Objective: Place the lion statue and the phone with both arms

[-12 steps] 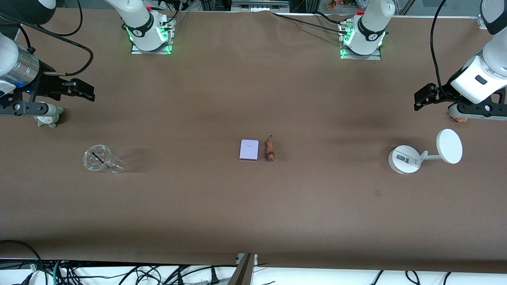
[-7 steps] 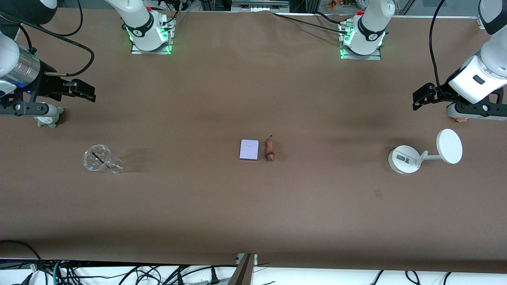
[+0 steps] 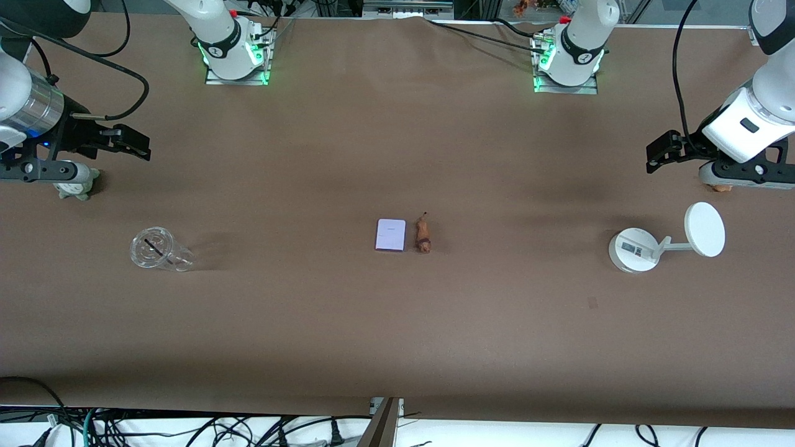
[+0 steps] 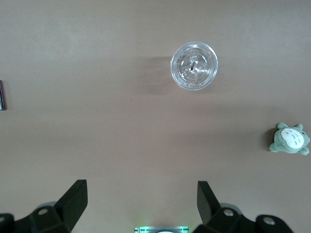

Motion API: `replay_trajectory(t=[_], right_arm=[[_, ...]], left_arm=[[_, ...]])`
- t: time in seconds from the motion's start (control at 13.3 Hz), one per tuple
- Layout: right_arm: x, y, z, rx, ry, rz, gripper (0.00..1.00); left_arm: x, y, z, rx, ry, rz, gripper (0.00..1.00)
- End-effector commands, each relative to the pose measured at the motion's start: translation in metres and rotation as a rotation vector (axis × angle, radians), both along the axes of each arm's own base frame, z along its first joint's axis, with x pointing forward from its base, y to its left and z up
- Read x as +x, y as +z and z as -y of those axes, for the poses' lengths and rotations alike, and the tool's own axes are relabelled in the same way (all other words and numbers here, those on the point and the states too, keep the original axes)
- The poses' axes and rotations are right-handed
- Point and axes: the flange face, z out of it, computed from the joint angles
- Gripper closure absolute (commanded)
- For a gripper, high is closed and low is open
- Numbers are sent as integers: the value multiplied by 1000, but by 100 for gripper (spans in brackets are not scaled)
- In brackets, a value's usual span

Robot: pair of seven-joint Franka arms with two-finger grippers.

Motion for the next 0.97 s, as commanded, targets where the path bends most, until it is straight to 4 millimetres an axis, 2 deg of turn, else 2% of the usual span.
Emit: replay_trajectory(t=[0.0,0.22,0.38,0.67,0.82,0.9], right_arm=[[4,5,-2,3,-15,9,0],[4,5,-1,3,-17,9,0],[4,5,-1,-2,-15,9,0],[4,5,1,-5,-18,11,0],[4,6,1,-7,-48,13,0],[5,5,5,-7,-46,13,0]], left_arm=[[0,-10,26,-46,-25,-43,0],[5,-46,75,-62,-73,-122,0],[14,-76,119,-69,-14,-121,0],[30,-148,221,-139,164,-59,0],[29,-190,274,-183,246,-24,0],[31,-211,289,-174,265,15,0]])
